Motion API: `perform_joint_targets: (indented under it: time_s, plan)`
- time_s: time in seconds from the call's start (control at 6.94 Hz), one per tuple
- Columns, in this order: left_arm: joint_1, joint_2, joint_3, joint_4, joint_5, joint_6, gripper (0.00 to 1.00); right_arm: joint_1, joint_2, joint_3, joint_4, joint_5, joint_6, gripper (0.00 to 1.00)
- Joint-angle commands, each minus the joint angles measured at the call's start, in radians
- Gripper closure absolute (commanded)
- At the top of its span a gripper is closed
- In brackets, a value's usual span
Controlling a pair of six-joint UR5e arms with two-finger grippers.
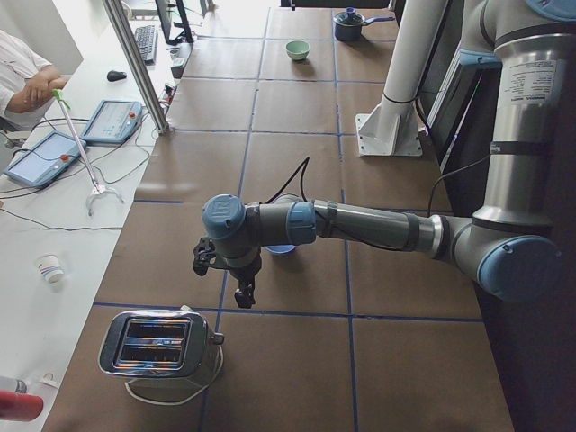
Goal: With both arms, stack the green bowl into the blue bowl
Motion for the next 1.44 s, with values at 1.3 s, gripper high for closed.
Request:
perform_joint_targets:
  time_s: [1.3]
  plan:
    - [0.010,0.083,0.008,-0.200,0.003,0.012,0.00,0.000,0.007,0.009,0.002,0.004,-0.004,0.00]
